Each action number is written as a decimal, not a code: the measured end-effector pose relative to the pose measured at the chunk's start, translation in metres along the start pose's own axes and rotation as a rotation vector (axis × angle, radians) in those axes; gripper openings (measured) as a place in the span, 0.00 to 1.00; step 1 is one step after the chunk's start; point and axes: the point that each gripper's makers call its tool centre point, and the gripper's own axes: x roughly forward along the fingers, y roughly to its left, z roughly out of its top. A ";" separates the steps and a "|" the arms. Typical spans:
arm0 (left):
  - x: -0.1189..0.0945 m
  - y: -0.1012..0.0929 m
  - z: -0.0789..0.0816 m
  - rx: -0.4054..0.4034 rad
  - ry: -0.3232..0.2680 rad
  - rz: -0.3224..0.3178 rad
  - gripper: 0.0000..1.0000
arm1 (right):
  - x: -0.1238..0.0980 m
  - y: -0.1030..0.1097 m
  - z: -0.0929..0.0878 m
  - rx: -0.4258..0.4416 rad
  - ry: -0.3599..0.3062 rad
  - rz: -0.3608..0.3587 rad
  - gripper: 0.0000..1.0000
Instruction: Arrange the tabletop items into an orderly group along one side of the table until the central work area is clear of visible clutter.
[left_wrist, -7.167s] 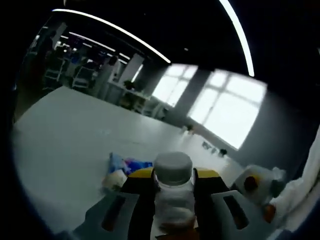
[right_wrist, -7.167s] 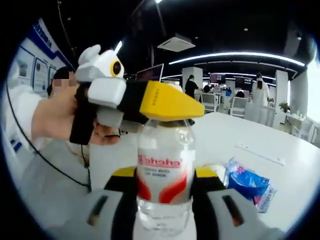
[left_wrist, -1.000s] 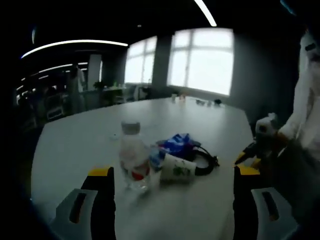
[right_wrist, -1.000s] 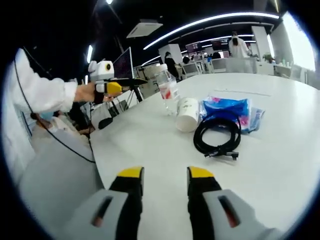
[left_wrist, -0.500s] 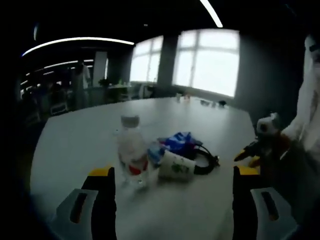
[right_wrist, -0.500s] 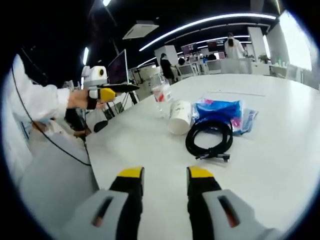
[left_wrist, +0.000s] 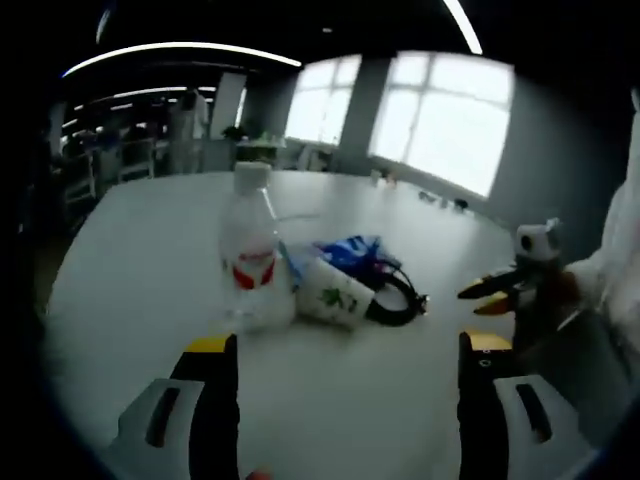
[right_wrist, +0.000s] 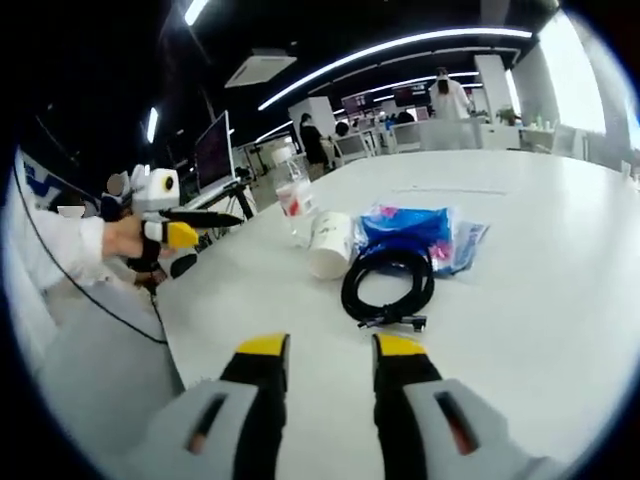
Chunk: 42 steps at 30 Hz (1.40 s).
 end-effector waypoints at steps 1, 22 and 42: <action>-0.001 -0.001 0.000 -0.003 -0.005 0.005 0.89 | -0.001 -0.002 0.000 -0.007 0.000 -0.006 0.31; 0.004 -0.043 -0.023 -0.077 0.022 0.074 0.88 | -0.020 -0.049 0.004 0.021 -0.012 -0.115 0.32; 0.019 -0.056 -0.029 -0.101 0.022 0.083 0.83 | -0.015 -0.054 0.005 0.034 -0.006 -0.109 0.31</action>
